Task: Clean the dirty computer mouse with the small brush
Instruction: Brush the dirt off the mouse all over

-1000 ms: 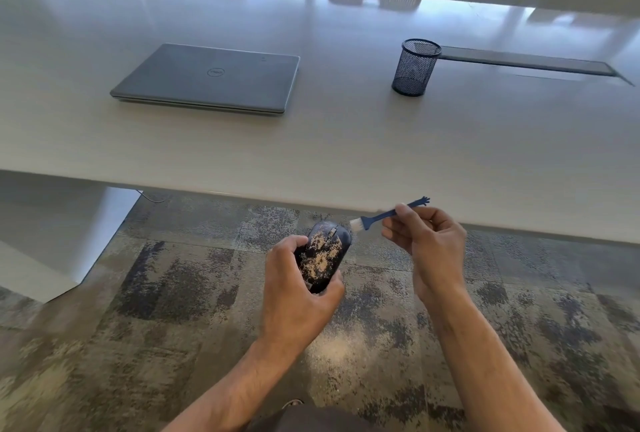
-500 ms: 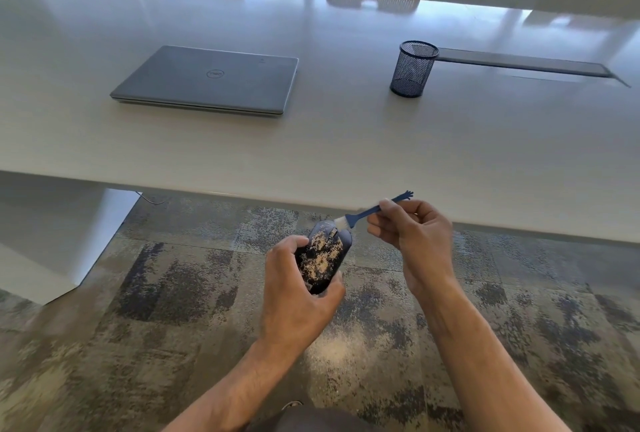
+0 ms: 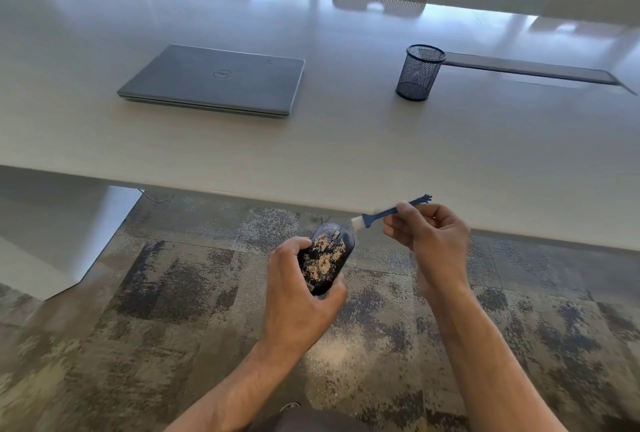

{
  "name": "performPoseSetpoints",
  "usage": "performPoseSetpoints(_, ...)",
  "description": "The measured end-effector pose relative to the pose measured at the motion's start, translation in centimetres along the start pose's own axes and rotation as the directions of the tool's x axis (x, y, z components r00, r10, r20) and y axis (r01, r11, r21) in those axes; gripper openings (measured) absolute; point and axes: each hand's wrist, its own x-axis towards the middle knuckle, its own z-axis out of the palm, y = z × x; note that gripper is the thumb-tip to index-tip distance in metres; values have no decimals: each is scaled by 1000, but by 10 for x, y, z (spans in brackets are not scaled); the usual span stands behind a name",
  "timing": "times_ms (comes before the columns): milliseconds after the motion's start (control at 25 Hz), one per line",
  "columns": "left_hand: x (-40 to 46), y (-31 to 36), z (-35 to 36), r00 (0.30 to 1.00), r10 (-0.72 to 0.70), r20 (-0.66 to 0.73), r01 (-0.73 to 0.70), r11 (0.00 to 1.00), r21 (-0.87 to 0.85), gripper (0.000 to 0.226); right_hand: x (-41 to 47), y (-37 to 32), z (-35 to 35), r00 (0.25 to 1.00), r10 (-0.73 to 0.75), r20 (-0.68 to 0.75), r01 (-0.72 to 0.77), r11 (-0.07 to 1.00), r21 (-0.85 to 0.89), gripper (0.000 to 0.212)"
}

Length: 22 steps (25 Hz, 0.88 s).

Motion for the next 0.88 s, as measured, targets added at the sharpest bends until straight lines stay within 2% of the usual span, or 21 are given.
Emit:
performPoseSetpoints(160,0,0,1,1000,-3,1,3,1000,4,70,-3,2,3,996,-1,88,3,1000,-31,8)
performPoseSetpoints(320,1,2,0,1000,0,-3,0,1000,-2,70,2,0,-1,999,-53,4,53,998,-27,8)
performPoseSetpoints(480,1,2,-1,1000,-12,7,12,999,-34,66,0,3,3,997,-26,74,29,999,-32,7)
performPoseSetpoints(640,3,2,-2,1000,-24,11,25,999,-43,66,2,0,-3,999,-43,-6,42,998,-43,6)
performPoseSetpoints(800,4,1,-1,999,-31,17,31,999,-43,68,-7,-1,-3,993,-21,112,22,1000,1,8)
performPoseSetpoints(880,5,2,-1,999,-31,20,32,999,-38,68,-9,1,-3,995,-27,98,30,999,-29,6)
